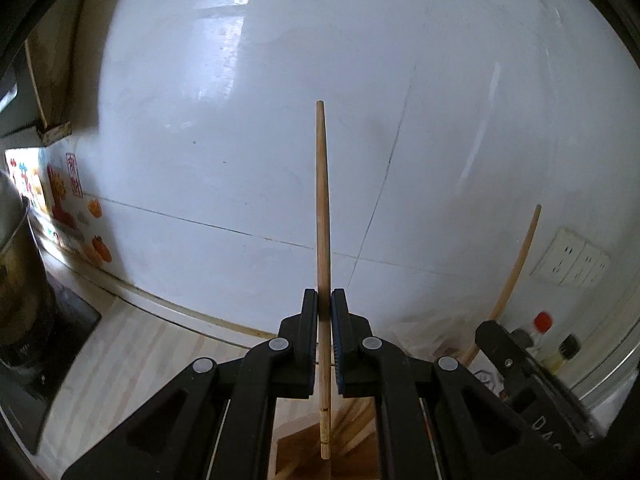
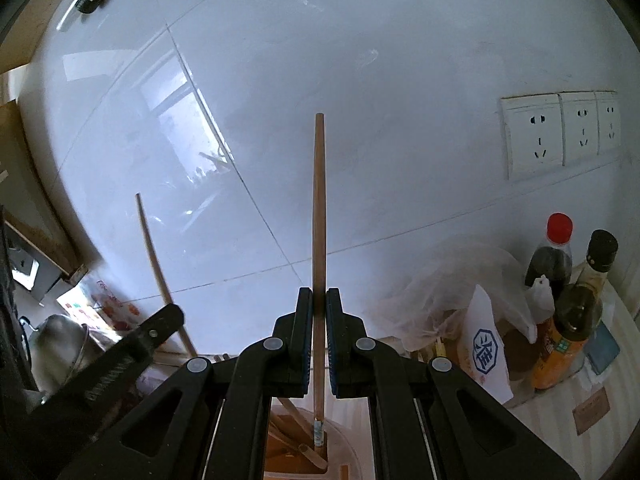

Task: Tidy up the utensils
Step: 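Lower both chopsticks into the holder and open both tools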

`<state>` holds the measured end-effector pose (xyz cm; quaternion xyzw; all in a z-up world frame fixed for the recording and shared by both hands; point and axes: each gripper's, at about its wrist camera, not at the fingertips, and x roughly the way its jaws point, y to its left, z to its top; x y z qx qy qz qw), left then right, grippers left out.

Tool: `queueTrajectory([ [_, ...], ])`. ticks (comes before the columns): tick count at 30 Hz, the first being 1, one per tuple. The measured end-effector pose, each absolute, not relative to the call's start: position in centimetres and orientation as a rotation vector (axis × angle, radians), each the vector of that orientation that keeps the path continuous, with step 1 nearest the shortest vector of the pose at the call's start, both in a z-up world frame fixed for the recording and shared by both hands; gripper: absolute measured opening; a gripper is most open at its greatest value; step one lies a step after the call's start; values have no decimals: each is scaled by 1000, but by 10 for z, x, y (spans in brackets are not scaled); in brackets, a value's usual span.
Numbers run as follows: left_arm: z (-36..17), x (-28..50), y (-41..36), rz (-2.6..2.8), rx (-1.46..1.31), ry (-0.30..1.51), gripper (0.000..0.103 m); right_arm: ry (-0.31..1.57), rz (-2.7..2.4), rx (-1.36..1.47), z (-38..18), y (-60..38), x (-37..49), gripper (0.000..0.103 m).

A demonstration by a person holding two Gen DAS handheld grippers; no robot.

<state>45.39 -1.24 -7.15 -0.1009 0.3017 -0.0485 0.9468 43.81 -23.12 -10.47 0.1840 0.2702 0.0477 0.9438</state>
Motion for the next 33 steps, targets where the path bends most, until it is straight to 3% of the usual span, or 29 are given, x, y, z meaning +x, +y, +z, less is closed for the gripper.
queueTrajectory([
  [12, -89, 460, -19, -119, -102, 626, 4, 576, 106, 388, -132, -239, 434, 7],
  [30, -96, 446, -26, -188, -17, 732, 5, 615, 148, 357, -116, -249, 420, 7],
  [33, -90, 443, -23, -181, -21, 748, 9, 632, 164, 349, -114, -247, 421, 7],
])
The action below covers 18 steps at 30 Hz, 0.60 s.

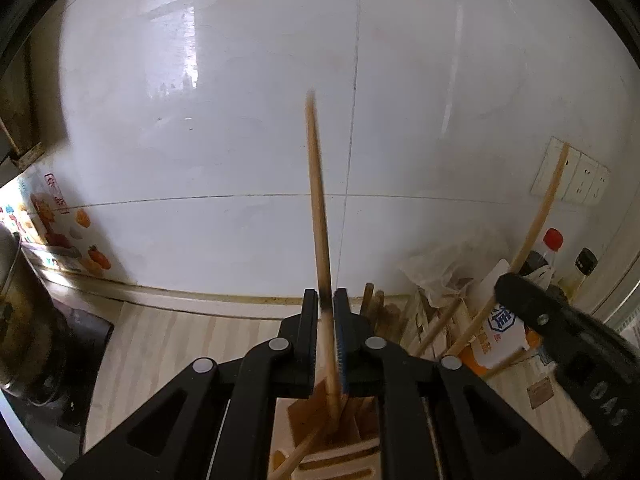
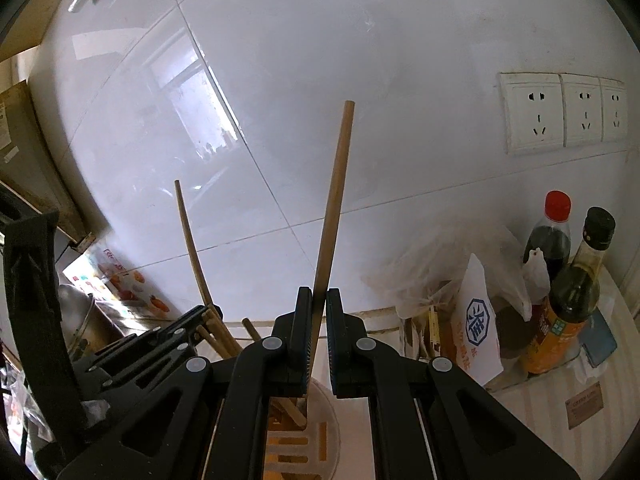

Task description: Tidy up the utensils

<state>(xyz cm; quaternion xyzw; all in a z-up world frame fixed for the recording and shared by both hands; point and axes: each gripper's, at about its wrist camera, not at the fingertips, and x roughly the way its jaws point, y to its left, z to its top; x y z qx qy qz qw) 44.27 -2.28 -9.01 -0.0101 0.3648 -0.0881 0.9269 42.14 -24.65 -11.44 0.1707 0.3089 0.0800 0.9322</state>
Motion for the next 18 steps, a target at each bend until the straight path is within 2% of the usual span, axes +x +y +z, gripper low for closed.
queueTrajectory([
  [4, -72, 436, -15, -155, -43, 774, 20, 703, 201, 326, -114, -243, 428, 8],
  [5, -63, 430, -10, -146, -57, 760, 30, 723, 210, 323, -114, -243, 430, 9],
  [6, -57, 427, -6, -133, -64, 751, 51, 733, 224, 325, -112, -243, 430, 10],
  [7, -48, 421, -2, -112, -68, 741, 62, 728, 231, 327, -108, -244, 429, 18],
  [8, -40, 415, 2, -98, -75, 723, 76, 721, 232, 327, -104, -245, 426, 33],
  [10, -25, 404, 8, -85, -80, 698, 80, 703, 240, 330, -94, -248, 420, 52],
  [13, -11, 392, 14, -56, -74, 702, 85, 683, 241, 313, -75, -251, 409, 55],
  [14, -8, 385, 17, -45, -74, 705, 98, 682, 234, 307, -71, -252, 406, 60],
  [15, -6, 379, 20, -36, -71, 702, 103, 690, 213, 294, -66, -253, 403, 63],
  [18, -10, 358, 23, 22, -26, 701, 103, 727, 158, 243, -63, -252, 390, 75],
])
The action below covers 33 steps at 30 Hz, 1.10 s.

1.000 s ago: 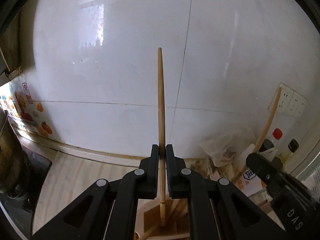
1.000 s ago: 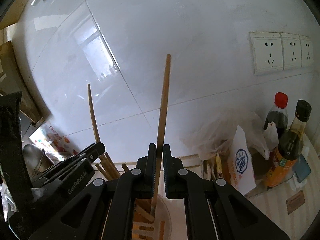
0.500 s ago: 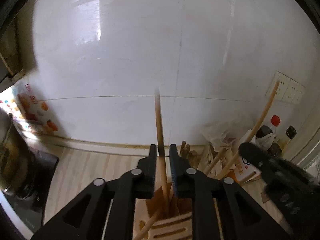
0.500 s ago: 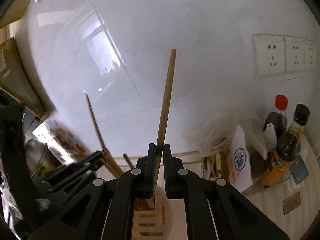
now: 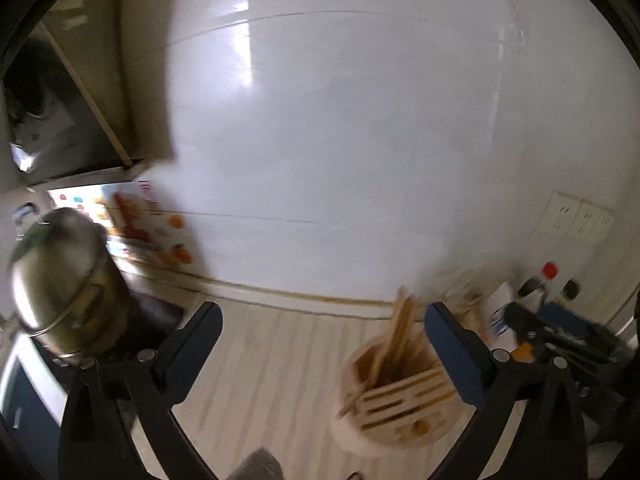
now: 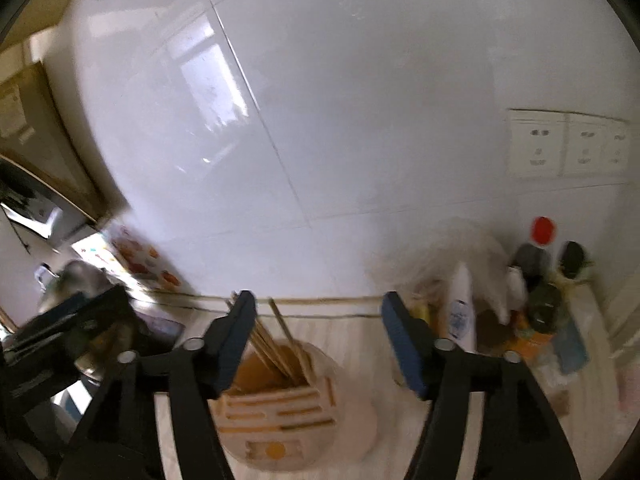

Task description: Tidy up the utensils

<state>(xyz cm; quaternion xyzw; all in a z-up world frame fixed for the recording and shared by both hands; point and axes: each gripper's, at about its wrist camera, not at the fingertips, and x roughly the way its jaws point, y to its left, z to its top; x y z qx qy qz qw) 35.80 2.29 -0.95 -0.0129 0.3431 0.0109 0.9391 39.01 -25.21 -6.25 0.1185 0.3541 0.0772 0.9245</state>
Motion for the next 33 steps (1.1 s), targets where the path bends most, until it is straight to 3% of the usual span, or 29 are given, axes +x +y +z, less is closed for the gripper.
queueTrajectory([
  [8, -36, 322, 36, 73, -30, 775, 103, 786, 49, 80, -76, -230, 341, 103],
  [16, -25, 273, 47, 32, -23, 771, 103, 772, -33, 61, -62, -222, 275, 103],
  [33, 40, 137, 80, -102, 24, 681, 103, 620, -188, 80, 26, -180, 106, 103],
])
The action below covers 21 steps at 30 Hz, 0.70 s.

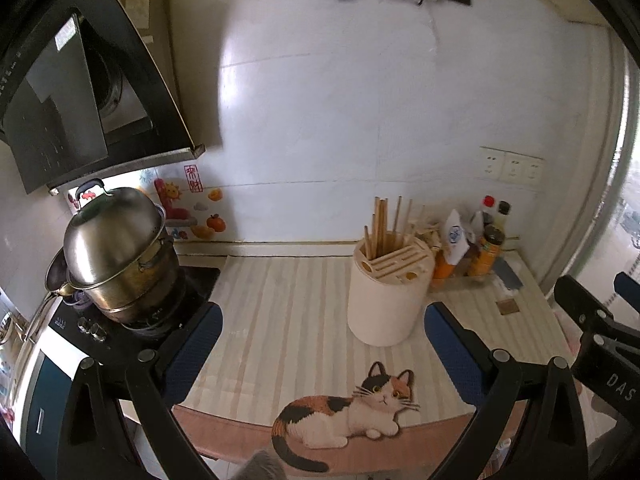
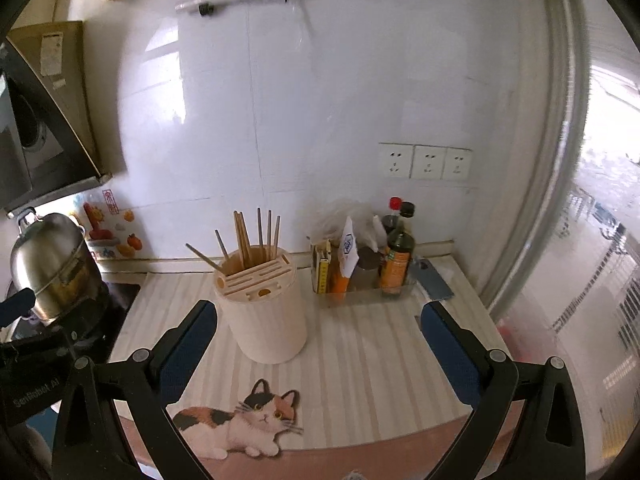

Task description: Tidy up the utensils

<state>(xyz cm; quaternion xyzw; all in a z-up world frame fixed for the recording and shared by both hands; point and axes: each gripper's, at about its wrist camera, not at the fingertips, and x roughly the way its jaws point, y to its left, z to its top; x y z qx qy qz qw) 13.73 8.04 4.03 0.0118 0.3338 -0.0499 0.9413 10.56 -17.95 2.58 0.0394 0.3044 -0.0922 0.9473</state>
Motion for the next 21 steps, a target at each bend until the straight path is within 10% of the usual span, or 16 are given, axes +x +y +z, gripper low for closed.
queueTrajectory([
  [21, 50, 110, 89, -51, 10, 765, 103, 651, -185, 59, 53, -169, 72, 103],
])
